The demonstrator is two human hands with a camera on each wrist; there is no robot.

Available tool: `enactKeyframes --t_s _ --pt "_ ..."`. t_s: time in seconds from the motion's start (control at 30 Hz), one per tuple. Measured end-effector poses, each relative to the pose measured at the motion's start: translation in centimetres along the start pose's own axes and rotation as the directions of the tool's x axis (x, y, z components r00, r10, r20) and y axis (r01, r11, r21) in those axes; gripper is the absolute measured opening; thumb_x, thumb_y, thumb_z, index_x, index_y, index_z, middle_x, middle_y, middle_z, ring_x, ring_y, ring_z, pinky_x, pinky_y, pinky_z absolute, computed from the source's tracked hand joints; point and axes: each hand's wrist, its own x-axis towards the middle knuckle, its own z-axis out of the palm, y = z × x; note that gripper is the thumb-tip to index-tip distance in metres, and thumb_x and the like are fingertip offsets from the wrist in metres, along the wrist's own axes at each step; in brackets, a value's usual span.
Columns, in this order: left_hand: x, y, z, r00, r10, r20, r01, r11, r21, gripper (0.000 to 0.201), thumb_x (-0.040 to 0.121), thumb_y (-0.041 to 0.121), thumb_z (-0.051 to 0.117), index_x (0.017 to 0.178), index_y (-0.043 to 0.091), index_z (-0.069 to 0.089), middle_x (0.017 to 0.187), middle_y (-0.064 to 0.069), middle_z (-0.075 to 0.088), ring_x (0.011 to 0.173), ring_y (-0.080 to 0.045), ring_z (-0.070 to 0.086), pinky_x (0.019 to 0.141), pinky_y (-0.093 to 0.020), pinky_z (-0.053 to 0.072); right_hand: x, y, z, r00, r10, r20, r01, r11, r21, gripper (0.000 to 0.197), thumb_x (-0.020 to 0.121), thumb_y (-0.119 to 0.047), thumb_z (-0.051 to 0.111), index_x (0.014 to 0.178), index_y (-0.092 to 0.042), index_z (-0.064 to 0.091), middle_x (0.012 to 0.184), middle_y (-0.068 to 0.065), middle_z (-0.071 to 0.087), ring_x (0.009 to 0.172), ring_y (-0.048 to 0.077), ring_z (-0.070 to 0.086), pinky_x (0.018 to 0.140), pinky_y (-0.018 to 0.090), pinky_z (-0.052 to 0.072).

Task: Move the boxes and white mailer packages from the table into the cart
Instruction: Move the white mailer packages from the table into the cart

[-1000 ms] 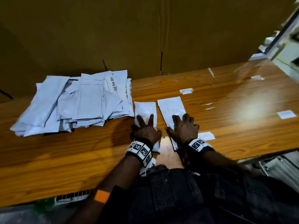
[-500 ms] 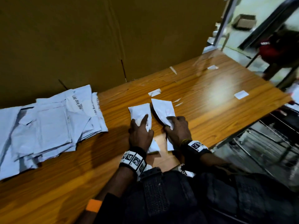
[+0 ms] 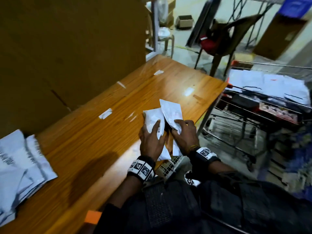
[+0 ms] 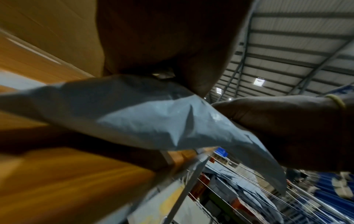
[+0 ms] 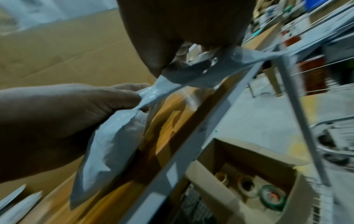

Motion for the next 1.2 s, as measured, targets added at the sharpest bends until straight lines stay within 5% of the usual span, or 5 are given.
enactKeyframes --t_s 0.1,0.67,0.8,0.97,1.2 --pt "0.7 3.7 2.8 0.996 0.049 0.075 -0.051 0.999 0.02 0.059 0.095 0.038 0.05 0.148 0.046 0.027 0.159 -0.011 0.009 0.136 -0.039 0.032 0.1 -0.046 0.04 0.9 3.4 -3.0 0.997 0.053 -0.064 -0.052 0.999 0.009 0.045 0.085 -0.037 0.06 0.129 -0.026 0.056 0.127 0.01 0.044 0.12 0.031 0.046 0.096 0.039 0.043" --pt "4.7 25.4 21.8 0.886 0.282 0.368 -0.332 0.94 0.078 0.064 0.096 0.033 0.049 0.151 0.044 0.02 0.159 -0.017 0.007 0.138 -0.044 0.028 0.109 -0.047 0.031 6.2 24.3 -21.8 0.9 0.325 -0.292 -0.319 0.945 0.068 0.046 0.082 -0.034 0.065 0.127 -0.026 0.059 0.125 0.014 0.048 0.116 0.035 0.051 0.098 0.041 0.045" --pt "5.5 28.5 25.2 0.857 0.331 0.395 -0.39 0.918 0.076 0.063 0.096 0.035 0.048 0.152 0.041 0.019 0.159 -0.02 0.009 0.144 -0.039 0.019 0.112 -0.046 0.027 6.3 27.9 -24.7 0.86 0.376 -0.344 -0.375 0.924 0.073 0.046 0.084 -0.033 0.068 0.128 -0.024 0.059 0.127 0.015 0.049 0.118 0.033 0.051 0.098 0.037 0.043" --pt "6.8 30.8 28.3 0.838 0.325 0.439 -0.405 0.909 0.099 0.064 0.094 0.036 0.048 0.15 0.045 0.019 0.156 -0.019 0.013 0.128 -0.046 0.041 0.104 -0.046 0.039 6.7 31.0 -26.6 0.817 0.417 -0.398 -0.417 0.904 0.09 0.043 0.083 -0.031 0.065 0.125 -0.022 0.062 0.126 0.015 0.051 0.119 0.032 0.05 0.099 0.037 0.041" --pt "9.8 35.6 32.9 0.799 0.373 0.472 -0.445 0.895 0.047 0.063 0.095 0.036 0.048 0.151 0.043 0.019 0.158 -0.022 0.009 0.135 -0.047 0.033 0.106 -0.045 0.036 9.4 35.8 -29.5 0.797 0.455 -0.397 -0.48 0.876 0.041 0.045 0.081 -0.038 0.06 0.125 -0.028 0.059 0.123 0.014 0.054 0.117 0.034 0.051 0.097 0.041 0.046"
